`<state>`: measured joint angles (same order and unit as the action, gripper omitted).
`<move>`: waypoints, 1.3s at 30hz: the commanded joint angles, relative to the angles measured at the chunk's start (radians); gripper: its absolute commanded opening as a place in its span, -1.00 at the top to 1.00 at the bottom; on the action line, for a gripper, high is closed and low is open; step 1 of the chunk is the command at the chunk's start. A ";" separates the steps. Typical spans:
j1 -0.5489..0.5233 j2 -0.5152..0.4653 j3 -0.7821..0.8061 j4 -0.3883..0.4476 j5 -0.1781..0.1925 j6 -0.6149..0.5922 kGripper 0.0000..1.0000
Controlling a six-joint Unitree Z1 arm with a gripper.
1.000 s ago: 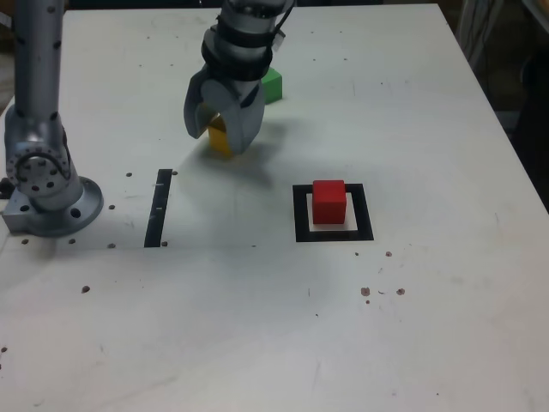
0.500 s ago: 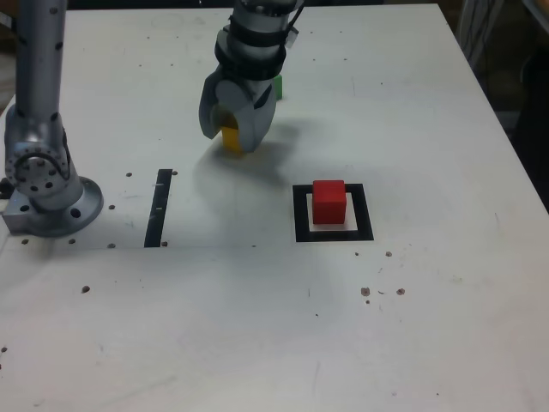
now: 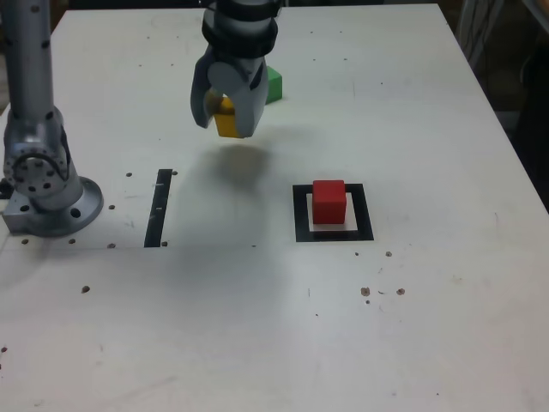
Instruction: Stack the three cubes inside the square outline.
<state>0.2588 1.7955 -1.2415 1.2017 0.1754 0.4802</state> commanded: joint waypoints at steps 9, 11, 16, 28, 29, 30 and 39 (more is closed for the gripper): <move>-0.197 -0.021 -0.187 0.155 -0.008 -0.238 0.66; -0.227 0.001 -0.225 0.170 -0.016 -0.267 0.66; -0.286 0.076 -0.316 0.191 -0.046 -0.303 0.66; -0.379 0.146 -0.417 0.204 -0.080 -0.376 0.66; -0.384 0.151 -0.417 0.202 -0.080 -0.385 0.66; -0.390 0.158 -0.418 0.200 -0.079 -0.392 0.66; -0.427 0.238 -0.469 0.203 -0.080 -0.419 0.66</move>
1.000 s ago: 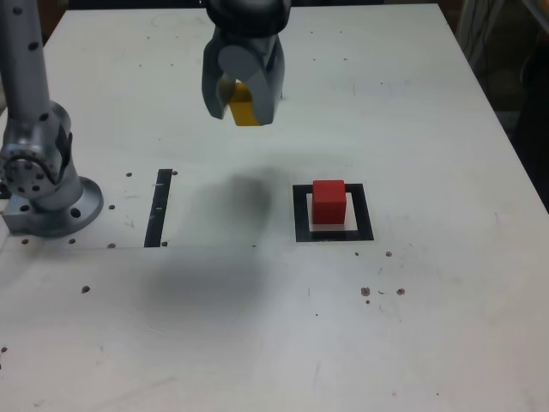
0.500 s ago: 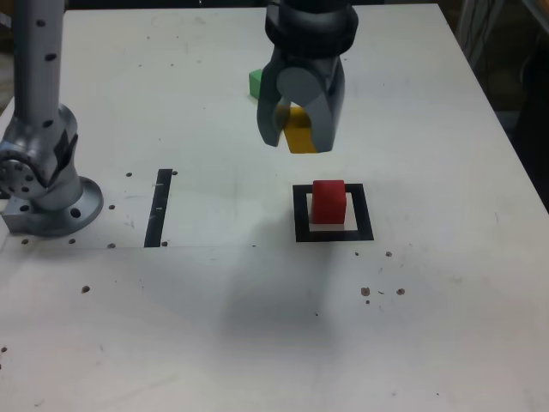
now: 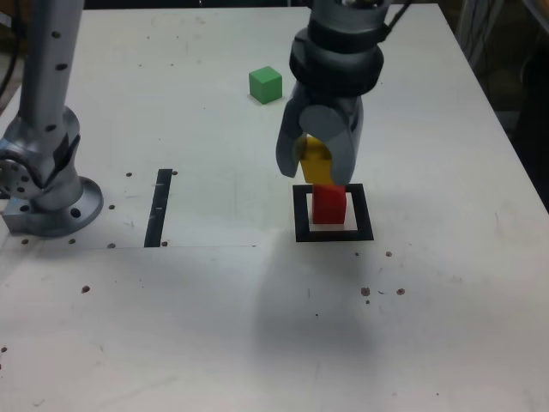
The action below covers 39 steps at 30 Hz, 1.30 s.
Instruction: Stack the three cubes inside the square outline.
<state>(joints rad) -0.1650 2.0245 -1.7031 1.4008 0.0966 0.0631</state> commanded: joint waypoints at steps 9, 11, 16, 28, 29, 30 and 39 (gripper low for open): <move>-0.010 0.055 -0.024 0.003 -0.001 0.000 0.66; -0.010 0.058 -0.022 0.003 -0.001 0.001 0.66; -0.010 0.067 -0.020 -0.002 -0.003 0.001 0.58; -0.010 0.093 -0.025 -0.004 -0.005 0.006 -0.68; -0.010 0.095 -0.026 -0.005 -0.004 0.006 -0.73; -0.010 0.097 -0.026 -0.005 -0.003 0.007 -0.76; -0.009 0.047 -0.033 0.023 0.037 0.007 -0.99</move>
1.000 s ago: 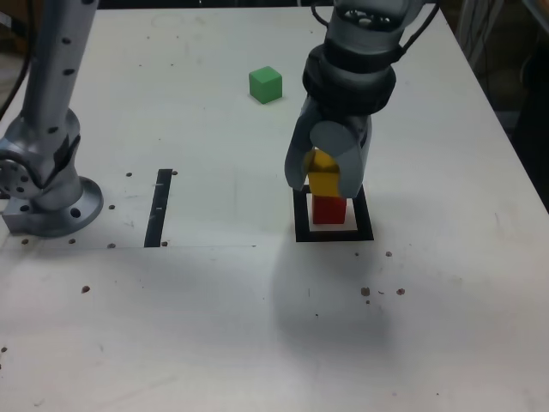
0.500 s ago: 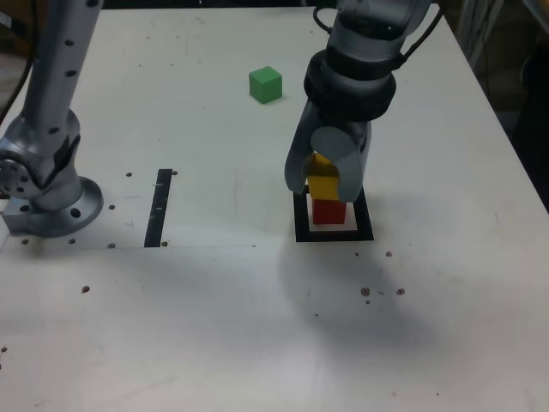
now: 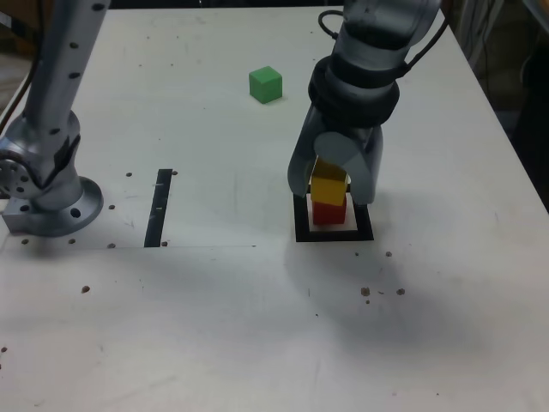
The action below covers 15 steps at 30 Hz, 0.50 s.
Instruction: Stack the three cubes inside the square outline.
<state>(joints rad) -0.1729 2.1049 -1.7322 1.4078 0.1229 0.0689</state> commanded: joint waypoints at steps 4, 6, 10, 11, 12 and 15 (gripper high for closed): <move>0.025 -0.131 0.023 0.071 0.068 0.013 -0.99; 0.057 -0.180 0.052 0.084 0.091 0.035 -0.99; 0.149 -0.263 0.122 0.079 0.130 0.115 -0.99; 0.177 -0.278 0.135 0.074 0.140 0.139 -0.99; 0.207 -0.289 0.147 0.069 0.149 0.165 -0.99; 0.305 -0.300 0.171 0.040 0.171 0.269 -0.99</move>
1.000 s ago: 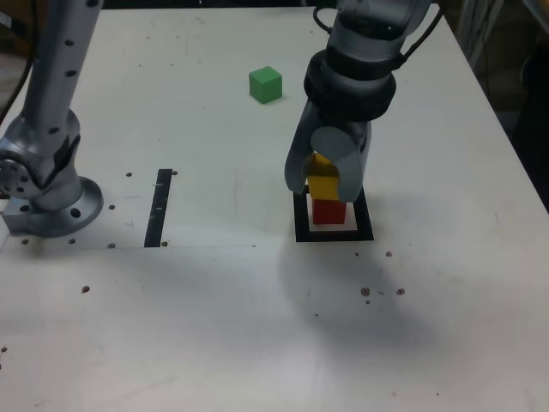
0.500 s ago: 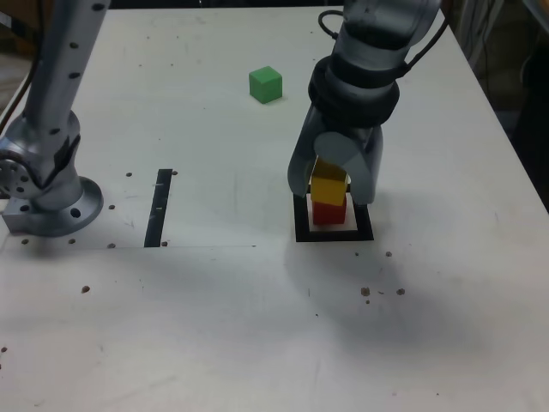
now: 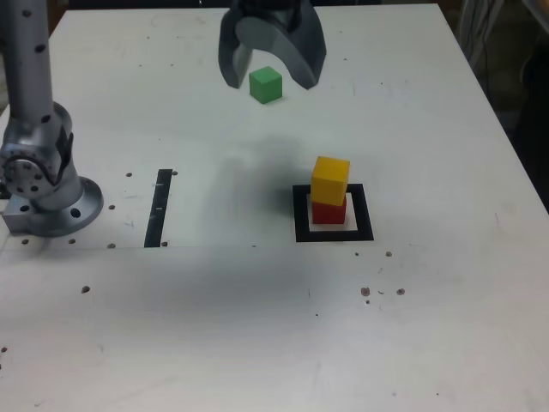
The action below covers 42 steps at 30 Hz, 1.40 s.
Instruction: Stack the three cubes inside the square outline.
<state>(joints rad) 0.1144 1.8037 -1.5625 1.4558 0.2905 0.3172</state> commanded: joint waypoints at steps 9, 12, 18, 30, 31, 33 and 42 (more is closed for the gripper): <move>0.360 0.078 0.032 -0.169 0.024 0.398 -0.99; 0.418 0.129 0.028 -0.193 0.031 0.425 -0.99; 0.482 0.195 0.024 -0.194 0.017 0.272 -0.98; 0.490 0.239 -0.031 -0.219 -0.099 -0.200 -0.92; 0.491 0.253 -0.038 -0.218 -0.105 -0.221 -0.92; 0.497 0.281 -0.051 -0.215 -0.110 -0.250 -0.91; 0.532 0.344 -0.084 -0.193 -0.076 -0.289 -0.83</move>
<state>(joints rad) 0.6450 2.1352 -1.6347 1.2561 0.2141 0.0305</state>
